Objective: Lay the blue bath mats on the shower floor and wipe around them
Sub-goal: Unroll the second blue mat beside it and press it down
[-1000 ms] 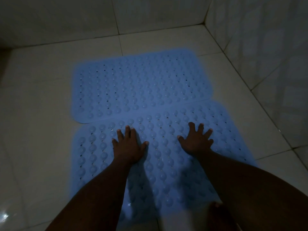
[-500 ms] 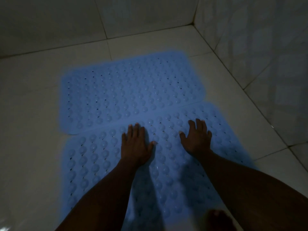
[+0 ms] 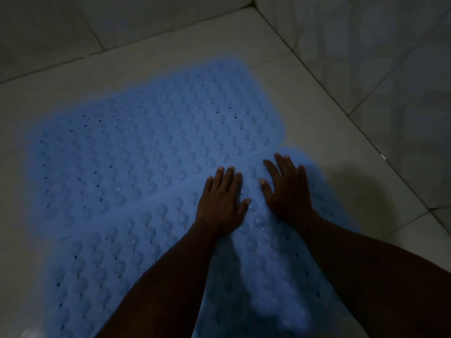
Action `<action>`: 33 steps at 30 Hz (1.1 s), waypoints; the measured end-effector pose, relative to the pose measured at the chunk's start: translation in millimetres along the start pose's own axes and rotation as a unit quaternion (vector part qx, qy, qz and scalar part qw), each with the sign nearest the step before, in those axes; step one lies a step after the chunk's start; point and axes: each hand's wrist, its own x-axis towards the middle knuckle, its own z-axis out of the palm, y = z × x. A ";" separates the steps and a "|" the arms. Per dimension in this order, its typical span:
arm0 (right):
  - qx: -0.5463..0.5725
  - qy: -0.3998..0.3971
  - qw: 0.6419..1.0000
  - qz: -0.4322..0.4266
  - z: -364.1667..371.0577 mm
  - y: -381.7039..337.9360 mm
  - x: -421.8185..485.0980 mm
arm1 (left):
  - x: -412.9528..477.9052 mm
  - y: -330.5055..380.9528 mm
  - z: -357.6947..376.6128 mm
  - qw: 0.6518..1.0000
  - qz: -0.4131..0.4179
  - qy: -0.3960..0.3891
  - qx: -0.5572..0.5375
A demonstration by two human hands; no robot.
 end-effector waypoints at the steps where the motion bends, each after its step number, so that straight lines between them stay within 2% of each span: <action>1: -0.004 0.010 1.000 0.005 5.7 -2.3 -4.1 | 0.5 -0.8 6.0 1.000 0.005 0.014 0.005; 4: -0.012 0.043 0.999 0.002 13.8 -4.8 -8.5 | -2.4 -4.1 15.8 0.997 0.010 0.070 -0.001; 15: 0.001 0.069 0.998 0.006 18.2 -2.7 -5.4 | -1.6 -6.2 17.4 0.992 0.028 0.121 -0.036; 24: -0.040 0.072 0.997 -0.008 20.9 -0.7 -1.9 | 1.7 -6.6 16.1 0.995 0.037 0.093 0.014; 27: -0.044 0.027 0.999 0.000 17.7 -4.2 0.4 | -0.7 -5.0 11.6 0.997 0.030 0.067 0.012; 30: -0.037 -0.017 0.998 0.049 12.7 -20.4 0.7 | -7.6 -7.2 1.7 0.999 0.027 0.044 -0.005; 33: -0.006 0.006 0.996 0.093 9.3 -56.6 -8.5 | -41.1 -26.5 -5.4 0.998 0.008 0.056 -0.007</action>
